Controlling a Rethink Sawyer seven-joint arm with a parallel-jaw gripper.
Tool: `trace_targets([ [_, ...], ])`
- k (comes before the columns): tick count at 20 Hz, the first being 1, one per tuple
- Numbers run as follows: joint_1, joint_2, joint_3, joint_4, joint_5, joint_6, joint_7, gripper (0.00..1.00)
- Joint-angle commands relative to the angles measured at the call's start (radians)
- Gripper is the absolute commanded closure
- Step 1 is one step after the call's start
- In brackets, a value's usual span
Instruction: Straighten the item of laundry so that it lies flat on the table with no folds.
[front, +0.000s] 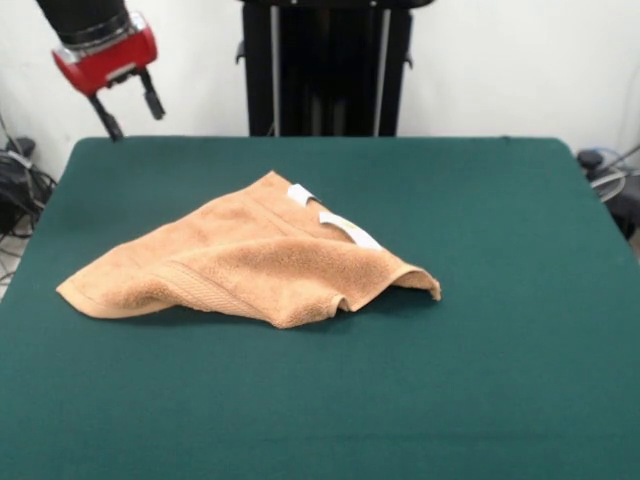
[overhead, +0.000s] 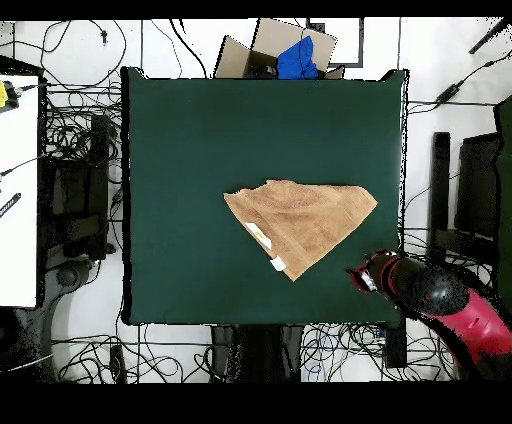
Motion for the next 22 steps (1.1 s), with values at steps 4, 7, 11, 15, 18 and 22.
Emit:
trace_targets([
  [4,0.051,0.094,0.169,0.018,-0.074,0.084,-0.041,0.0],
  [7,0.042,0.111,0.201,0.027,-0.109,0.103,-0.091,0.0],
  [11,0.036,0.102,0.244,0.052,-0.151,0.113,-0.11,0.0],
  [15,0.037,0.054,0.291,0.084,-0.152,0.13,-0.083,0.0],
  [18,0.054,0.022,0.325,0.102,-0.141,0.135,-0.046,0.0],
  [22,0.085,0.02,0.36,0.101,-0.141,0.157,-0.036,0.0],
])
